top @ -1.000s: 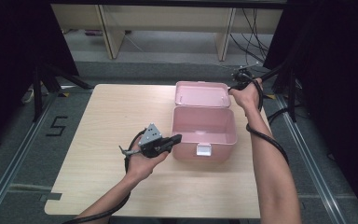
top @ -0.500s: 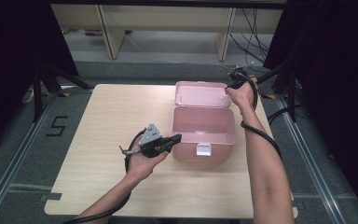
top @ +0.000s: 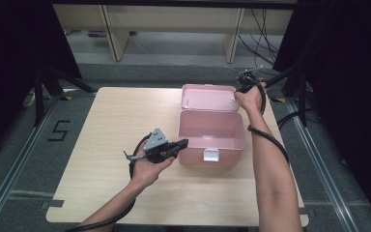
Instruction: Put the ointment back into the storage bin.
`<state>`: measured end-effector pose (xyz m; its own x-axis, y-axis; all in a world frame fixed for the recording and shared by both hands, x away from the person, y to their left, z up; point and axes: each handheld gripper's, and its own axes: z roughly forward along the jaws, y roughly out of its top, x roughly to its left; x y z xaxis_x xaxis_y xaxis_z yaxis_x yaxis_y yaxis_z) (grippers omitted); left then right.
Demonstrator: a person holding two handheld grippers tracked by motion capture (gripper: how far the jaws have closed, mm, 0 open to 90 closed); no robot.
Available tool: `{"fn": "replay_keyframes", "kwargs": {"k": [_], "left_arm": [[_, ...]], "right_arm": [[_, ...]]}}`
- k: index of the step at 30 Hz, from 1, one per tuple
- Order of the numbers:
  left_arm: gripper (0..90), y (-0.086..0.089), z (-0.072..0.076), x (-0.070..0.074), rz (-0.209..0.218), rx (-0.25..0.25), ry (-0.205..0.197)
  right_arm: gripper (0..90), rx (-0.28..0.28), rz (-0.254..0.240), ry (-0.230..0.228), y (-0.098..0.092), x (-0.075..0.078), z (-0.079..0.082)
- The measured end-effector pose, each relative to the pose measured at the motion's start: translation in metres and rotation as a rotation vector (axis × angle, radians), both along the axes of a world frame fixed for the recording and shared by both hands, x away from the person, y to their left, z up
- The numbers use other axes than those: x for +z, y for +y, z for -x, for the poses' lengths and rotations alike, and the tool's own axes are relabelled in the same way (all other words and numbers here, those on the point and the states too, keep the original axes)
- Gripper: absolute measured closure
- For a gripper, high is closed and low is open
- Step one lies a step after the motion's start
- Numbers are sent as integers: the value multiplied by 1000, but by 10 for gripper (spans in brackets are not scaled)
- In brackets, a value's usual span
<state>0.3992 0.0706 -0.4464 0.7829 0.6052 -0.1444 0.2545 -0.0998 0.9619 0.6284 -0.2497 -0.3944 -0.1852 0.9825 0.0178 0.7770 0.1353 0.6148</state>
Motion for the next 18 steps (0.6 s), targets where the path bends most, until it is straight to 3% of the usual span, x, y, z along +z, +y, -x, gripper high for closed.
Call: {"fn": "replay_keyframes", "kwargs": {"k": [3,5,8,11,17,18], "left_arm": [[886,0,0,0,1,0,1],[886,0,0,0,0,0,1],[887,0,-1,0,0,0,2],[886,-1,-1,0,-1,3,6],[887,-1,-1,0,-2,-2,5],[887,-1,-1,0,-2,-3,4]], "right_arm": [[803,-9,-9,3,0,-2,0],[807,-40,-40,17,2,-2,0],[810,-9,-17,5,-1,-4,-2],[815,-33,-34,17,2,-5,-3],[824,-18,-4,14,2,-5,-5],[825,-37,-16,14,4,-6,-5]]}}
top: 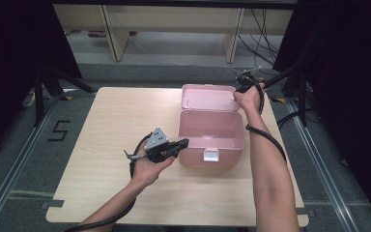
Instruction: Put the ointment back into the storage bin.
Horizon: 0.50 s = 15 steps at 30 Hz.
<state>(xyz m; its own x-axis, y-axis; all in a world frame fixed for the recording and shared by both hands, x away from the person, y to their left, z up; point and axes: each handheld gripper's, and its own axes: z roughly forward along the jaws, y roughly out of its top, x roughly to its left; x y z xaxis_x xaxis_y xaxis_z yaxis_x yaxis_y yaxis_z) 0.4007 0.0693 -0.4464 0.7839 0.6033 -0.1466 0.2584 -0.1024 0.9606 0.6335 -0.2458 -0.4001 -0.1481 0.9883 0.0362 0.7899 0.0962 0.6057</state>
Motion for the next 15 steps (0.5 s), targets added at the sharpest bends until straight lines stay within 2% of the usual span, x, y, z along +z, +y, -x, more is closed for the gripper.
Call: {"fn": "replay_keyframes", "kwargs": {"k": [2,6,7,8,15], "left_arm": [[887,0,0,0,-2,-1,-1],[887,0,0,0,-1,-2,1],[887,0,0,0,-2,-3,0],[886,0,0,0,-3,-3,-1],[887,0,-1,0,1,-10,-4]], "right_arm": [[825,20,12,-2,-2,0,-1],[824,6,4,5,-1,0,-2],[823,-17,-15,26,1,1,-2],[824,10,11,6,-1,0,-3],[837,-9,-4,24,1,0,-2]]}}
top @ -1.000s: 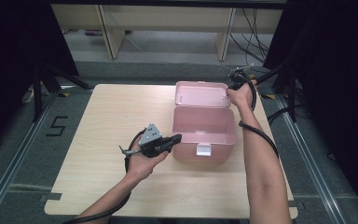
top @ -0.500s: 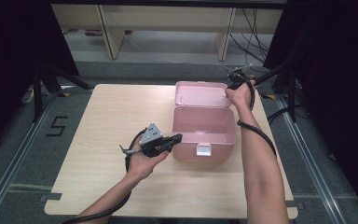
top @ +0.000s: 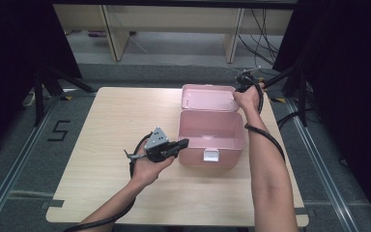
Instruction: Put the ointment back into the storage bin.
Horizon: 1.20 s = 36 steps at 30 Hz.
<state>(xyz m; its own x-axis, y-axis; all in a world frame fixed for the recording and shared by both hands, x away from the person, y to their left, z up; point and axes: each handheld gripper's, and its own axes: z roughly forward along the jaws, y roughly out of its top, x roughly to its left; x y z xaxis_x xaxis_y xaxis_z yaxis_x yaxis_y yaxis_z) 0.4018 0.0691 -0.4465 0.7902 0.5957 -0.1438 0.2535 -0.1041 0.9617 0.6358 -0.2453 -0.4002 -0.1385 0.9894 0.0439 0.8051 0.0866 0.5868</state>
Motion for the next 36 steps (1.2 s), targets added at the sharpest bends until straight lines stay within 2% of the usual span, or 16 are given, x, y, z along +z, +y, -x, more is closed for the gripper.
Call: {"fn": "replay_keyframes", "kwargs": {"k": [1,2,3,5,6,7,11,14,17,21,22,25,29,30,32,36], "left_arm": [[887,0,0,0,2,-3,0],[887,0,0,0,-11,5,5],[888,0,0,0,-9,4,4],[890,-1,0,1,-10,5,9],[891,-1,0,1,-11,4,11],[892,-1,0,1,-13,4,11],[894,-1,-2,0,-14,12,15],[895,0,-2,1,-36,31,12],[896,-1,-2,0,-41,39,5],[897,-3,-2,-1,-57,52,-19],[897,-3,-2,-1,-62,53,-26],[898,-2,-2,-2,-64,55,-33],[899,-4,-3,-3,-57,55,-48],[899,-4,-2,-3,-56,57,-49],[899,-3,-2,-4,-55,58,-49],[899,-3,-2,-4,-69,66,-50]], "right_arm": [[839,9,15,-12,-1,0,0],[843,-25,-13,-3,2,0,1],[846,-1,7,-22,-1,0,0],[850,-18,8,-22,2,1,1],[852,-47,-15,-9,5,1,2],[854,-38,-3,-25,4,1,1],[860,-43,-11,-29,3,2,2],[863,-51,-22,-32,3,3,2],[865,-50,-20,-42,3,3,2],[870,-85,-57,-28,5,4,4],[871,-69,-40,-38,3,4,3],[873,-72,-37,-40,1,4,4],[875,-80,-53,-42,0,5,5],[876,-103,-80,-30,2,6,6],[877,-87,-65,-40,0,6,6],[879,-85,-74,-47,0,8,6]]}}
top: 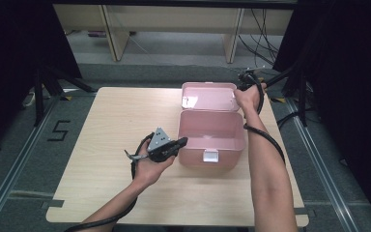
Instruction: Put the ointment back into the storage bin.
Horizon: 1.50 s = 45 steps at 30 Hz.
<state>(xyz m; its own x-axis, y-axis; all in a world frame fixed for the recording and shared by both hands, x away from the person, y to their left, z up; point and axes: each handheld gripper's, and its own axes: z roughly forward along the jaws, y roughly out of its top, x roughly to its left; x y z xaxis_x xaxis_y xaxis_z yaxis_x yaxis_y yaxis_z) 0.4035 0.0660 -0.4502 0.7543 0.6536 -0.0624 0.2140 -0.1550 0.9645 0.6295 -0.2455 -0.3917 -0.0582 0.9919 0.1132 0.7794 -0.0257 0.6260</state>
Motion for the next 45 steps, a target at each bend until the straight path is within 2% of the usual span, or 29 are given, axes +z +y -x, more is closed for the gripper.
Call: {"fn": "replay_keyframes", "kwargs": {"k": [6,8,9,12,13,14,15,18,24,25,26,27,32,33,34,43,45], "left_arm": [[899,-1,0,-1,-2,3,-6],[899,-1,0,-1,-2,4,-7],[899,-2,0,-1,-3,4,-8],[899,-2,0,-1,-3,5,-9],[899,-2,0,-1,-4,4,-9],[899,-2,-1,-2,7,-3,-15],[899,-2,0,-1,-5,4,-12],[899,-3,0,-2,-9,2,-13],[899,-4,-1,-1,-14,4,-15],[899,-4,-1,-1,-13,5,-14],[899,-4,-1,-1,-14,4,-15],[899,-4,-2,-1,-12,5,-15],[899,-4,-1,-2,-12,4,-15],[899,-4,-1,-2,-13,4,-15],[899,-5,-2,-2,-14,3,-14],[899,-7,-3,-3,-15,2,-12],[899,-7,-4,-3,-15,1,-13]], "right_arm": [[880,5,6,-24,-2,1,2],[880,3,7,-23,-3,2,2],[880,-7,-9,-9,-2,4,3],[881,4,7,-29,-4,3,3],[882,-18,-22,-12,-2,5,4],[882,-8,-13,-23,-3,5,4],[883,8,2,-33,-5,5,4],[883,14,7,-42,-6,7,5],[884,2,-15,-35,-7,8,8],[884,-24,-35,-26,-5,8,8],[884,-24,-34,-31,-6,7,8],[884,-4,-13,-44,-8,7,8],[886,-1,-16,-55,-8,9,9],[887,-21,-42,-48,-6,9,10],[887,3,-20,-62,-8,9,10],[887,-17,-38,-73,-8,11,14],[887,-4,-25,-81,-10,11,15]]}}
